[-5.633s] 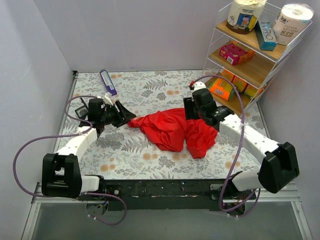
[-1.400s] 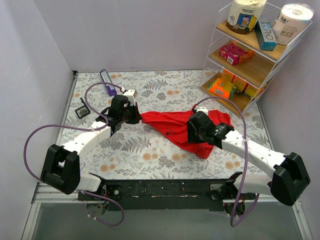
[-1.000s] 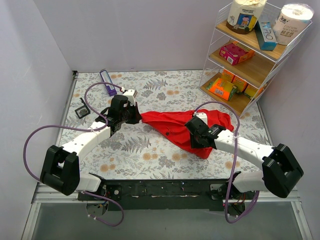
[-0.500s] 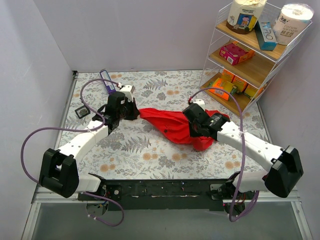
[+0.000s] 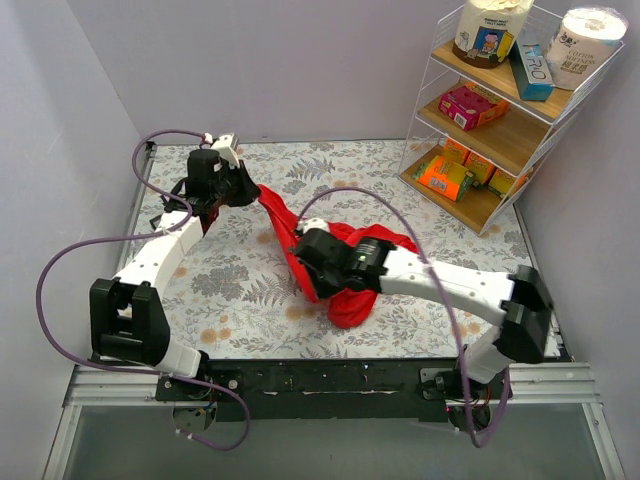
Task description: Pin the brooch onto the clothing
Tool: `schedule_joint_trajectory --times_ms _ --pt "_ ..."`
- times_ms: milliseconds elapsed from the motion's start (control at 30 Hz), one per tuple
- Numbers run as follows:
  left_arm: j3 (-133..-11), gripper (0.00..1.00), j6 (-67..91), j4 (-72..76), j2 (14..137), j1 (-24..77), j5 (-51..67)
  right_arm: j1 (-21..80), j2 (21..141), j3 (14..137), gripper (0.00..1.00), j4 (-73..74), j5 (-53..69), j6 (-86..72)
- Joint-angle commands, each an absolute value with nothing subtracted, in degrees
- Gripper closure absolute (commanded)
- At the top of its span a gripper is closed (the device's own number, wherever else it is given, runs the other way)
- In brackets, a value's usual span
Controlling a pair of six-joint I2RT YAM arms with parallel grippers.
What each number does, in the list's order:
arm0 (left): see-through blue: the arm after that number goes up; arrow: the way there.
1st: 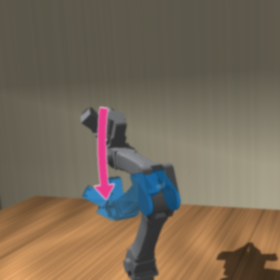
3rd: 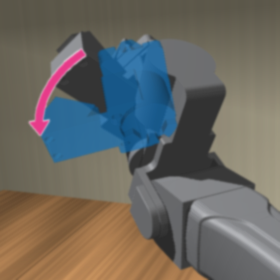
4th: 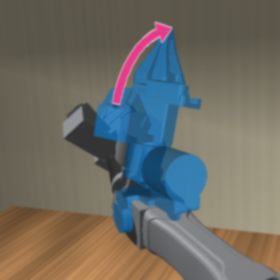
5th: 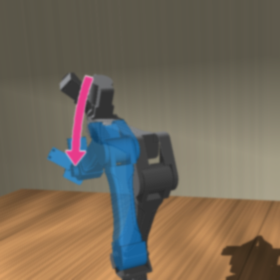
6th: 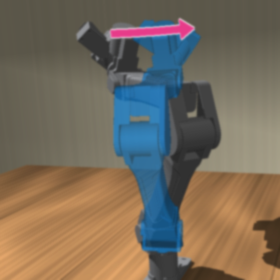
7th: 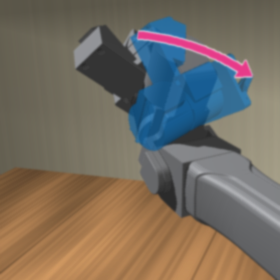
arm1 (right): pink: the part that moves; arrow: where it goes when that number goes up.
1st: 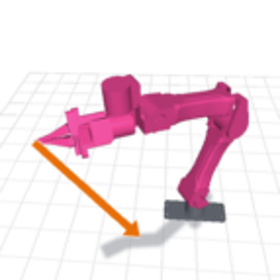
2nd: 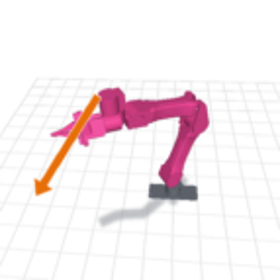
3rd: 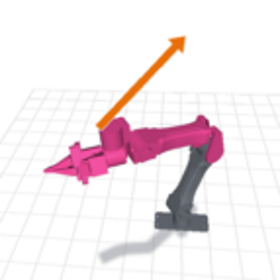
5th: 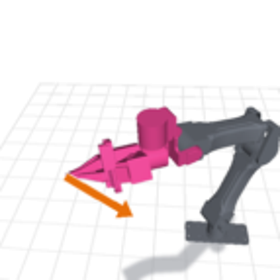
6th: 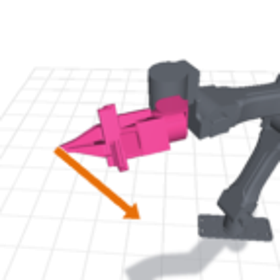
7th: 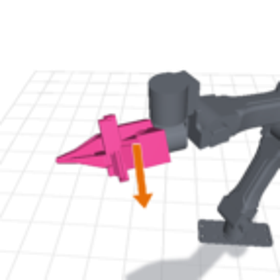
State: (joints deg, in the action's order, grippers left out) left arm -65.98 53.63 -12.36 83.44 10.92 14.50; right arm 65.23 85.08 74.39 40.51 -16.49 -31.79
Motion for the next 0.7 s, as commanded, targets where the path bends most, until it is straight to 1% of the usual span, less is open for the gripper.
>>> schedule_joint_trajectory --times_ms 0,33,100,133,233,267,300,333,367,467,533,600,667 --pt "-72.0 1.00 54.8 -14.7 80.7 10.0 17.6 67.5 92.2 87.0 0.99 46.4 -20.5 -31.9" --pt "-73.4 1.00 55.5 -15.8 80.2 9.7 17.7 67.3 91.8 91.0 0.99 47.0 -22.0 -30.8" --pt "-79.2 1.00 56.5 -17.2 80.3 8.0 18.7 66.4 90.4 95.2 0.99 47.4 -25.6 -27.0" --pt "-81.5 1.00 57.6 -18.9 80.9 7.3 19.1 64.4 88.9 99.7 0.99 47.5 -26.0 -25.7" --pt "-92.0 1.00 58.9 -20.6 81.8 6.0 20.1 60.2 86.1 107.5 0.99 46.2 -26.0 -18.3" --pt "-94.4 1.00 59.6 -20.7 82.1 5.8 20.5 59.5 85.6 112.8 0.99 45.5 -26.1 -16.1" --pt "-99.0 1.00 60.0 -20.7 82.2 5.7 20.7 59.2 85.1 114.9 0.99 43.3 -26.8 -13.6" --pt "-100.9 1.00 60.5 -19.5 82.1 5.7 20.8 59.2 83.9 116.9 0.99 41.8 -27.2 -8.1" --pt "-102.4 1.00 61.9 -18.6 81.5 5.6 20.7 59.2 83.2 119.2 0.99 40.2 -27.2 -5.6" --pt "-108.1 1.00 64.0 -14.6 80.2 5.6 20.8 59.2 79.0 119.6 0.99 32.0 -26.3 2.3" --pt "-110.6 1.00 66.0 -11.4 78.4 5.6 20.9 59.2 74.8 117.3 0.99 25.2 -24.3 4.9" --pt "-110.8 1.00 67.4 -9.2 75.7 5.6 20.7 59.2 72.1 114.5 0.99 19.5 -22.7 7.6" --pt "-110.7 1.00 68.0 -6.7 73.7 5.6 19.5 59.2 68.3 112.9 0.99 17.0 -21.2 8.8"
